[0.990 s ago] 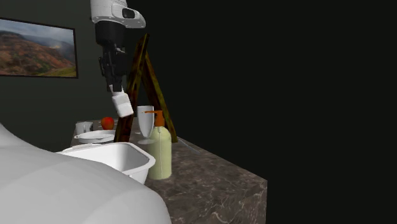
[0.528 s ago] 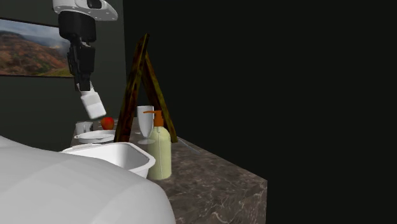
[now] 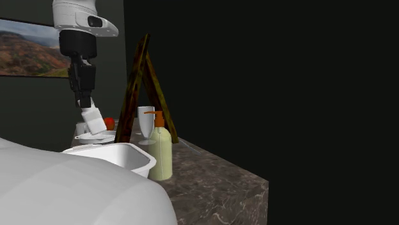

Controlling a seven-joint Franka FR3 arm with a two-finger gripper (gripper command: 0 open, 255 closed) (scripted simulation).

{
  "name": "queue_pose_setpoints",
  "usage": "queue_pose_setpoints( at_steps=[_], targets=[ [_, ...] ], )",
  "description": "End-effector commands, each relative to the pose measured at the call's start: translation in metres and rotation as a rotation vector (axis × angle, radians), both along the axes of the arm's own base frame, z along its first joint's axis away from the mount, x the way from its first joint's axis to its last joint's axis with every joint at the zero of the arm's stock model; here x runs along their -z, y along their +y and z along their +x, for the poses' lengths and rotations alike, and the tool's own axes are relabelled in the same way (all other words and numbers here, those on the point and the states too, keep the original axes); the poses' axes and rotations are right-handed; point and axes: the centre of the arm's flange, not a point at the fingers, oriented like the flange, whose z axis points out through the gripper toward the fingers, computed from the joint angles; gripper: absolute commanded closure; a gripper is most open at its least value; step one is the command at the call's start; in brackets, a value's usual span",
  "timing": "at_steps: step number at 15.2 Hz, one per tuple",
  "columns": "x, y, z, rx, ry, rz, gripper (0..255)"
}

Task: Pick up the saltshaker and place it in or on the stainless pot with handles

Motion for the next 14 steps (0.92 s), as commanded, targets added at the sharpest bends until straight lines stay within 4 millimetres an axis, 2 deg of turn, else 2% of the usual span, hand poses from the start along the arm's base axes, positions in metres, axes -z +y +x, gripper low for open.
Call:
queue_pose_setpoints(
  at_steps=[1,11,14],
  targets=[
    [0.011,0.001,0.0,0.0,0.0,0.0,255],
    [0.065,0.001,0.0,0.0,0.0,0.0,255],
    [0.065,0.001,0.0,0.0,0.0,0.0,255]
  ],
)
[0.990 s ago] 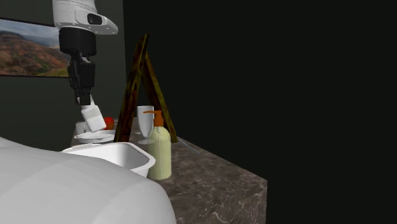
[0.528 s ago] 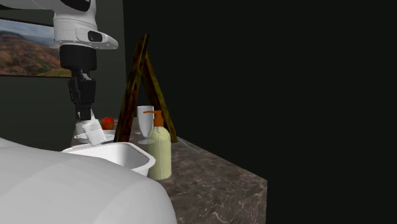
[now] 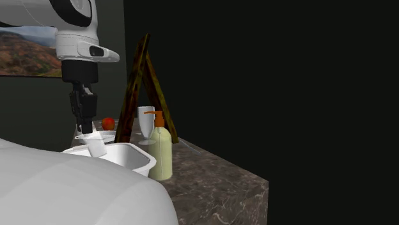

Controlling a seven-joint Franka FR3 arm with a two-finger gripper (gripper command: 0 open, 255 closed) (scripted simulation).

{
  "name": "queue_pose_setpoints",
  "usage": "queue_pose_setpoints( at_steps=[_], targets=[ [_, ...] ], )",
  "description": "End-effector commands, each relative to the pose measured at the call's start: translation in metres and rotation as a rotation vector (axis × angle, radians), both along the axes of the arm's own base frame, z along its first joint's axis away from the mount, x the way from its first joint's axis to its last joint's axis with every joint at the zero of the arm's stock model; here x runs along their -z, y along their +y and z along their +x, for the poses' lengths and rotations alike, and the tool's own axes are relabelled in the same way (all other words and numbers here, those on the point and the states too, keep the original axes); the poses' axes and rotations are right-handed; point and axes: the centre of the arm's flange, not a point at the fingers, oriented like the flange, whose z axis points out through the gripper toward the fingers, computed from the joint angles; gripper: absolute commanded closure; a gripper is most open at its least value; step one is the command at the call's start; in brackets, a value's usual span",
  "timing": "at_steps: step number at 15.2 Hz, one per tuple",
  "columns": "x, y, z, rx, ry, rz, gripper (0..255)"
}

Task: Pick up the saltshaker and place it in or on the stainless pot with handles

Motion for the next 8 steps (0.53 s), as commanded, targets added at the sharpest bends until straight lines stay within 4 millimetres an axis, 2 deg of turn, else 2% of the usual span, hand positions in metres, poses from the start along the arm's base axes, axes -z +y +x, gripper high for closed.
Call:
queue_pose_setpoints(
  at_steps=[1,5,6,8],
  targets=[
    [0.0005,-0.0001,0.0001,0.0,0.0,0.0,255],
    [0.0005,-0.0001,0.0001,0.0,0.0,0.0,255],
    [0.0005,-0.0001,0.0001,0.0,0.0,0.0,0],
    [0.0005,-0.0001,0.0001,0.0,0.0,0.0,0]
  ],
)
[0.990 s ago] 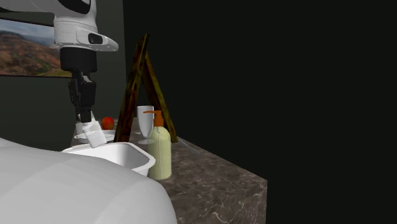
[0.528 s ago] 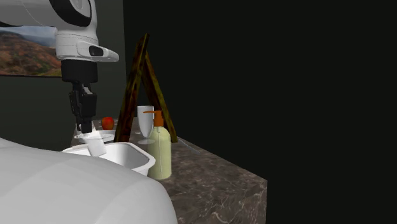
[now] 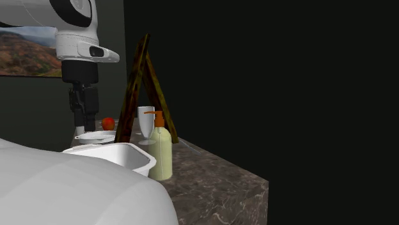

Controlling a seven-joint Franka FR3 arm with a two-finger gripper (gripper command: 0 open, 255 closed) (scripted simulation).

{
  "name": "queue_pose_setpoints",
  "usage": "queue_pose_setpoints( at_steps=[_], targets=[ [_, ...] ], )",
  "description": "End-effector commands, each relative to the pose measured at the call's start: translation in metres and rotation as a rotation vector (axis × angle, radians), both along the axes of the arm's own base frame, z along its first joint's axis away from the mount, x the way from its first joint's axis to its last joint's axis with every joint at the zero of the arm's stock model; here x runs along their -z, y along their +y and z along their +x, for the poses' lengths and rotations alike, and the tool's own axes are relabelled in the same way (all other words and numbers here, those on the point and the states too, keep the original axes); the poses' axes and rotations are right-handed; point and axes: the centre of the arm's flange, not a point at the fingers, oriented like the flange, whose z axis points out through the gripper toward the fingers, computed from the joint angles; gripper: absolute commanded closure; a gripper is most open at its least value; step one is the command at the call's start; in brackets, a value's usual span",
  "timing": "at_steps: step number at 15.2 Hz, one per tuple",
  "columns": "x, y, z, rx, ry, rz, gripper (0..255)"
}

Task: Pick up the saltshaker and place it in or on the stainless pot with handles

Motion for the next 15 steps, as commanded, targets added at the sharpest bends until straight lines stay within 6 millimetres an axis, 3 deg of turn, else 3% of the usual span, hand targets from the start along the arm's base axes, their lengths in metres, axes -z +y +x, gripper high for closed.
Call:
queue_pose_setpoints(
  at_steps=[1,3,7,15],
  targets=[
    [0.0,0.0,0.0,0.0,0.0,0.0,0],
    [0.0,0.0,0.0,0.0,0.0,0.0,0],
    [-0.05,0.0,0.0,0.0,0.0,0.0,0],
    [-0.05,0.0,0.0,0.0,0.0,0.0,0]
  ],
)
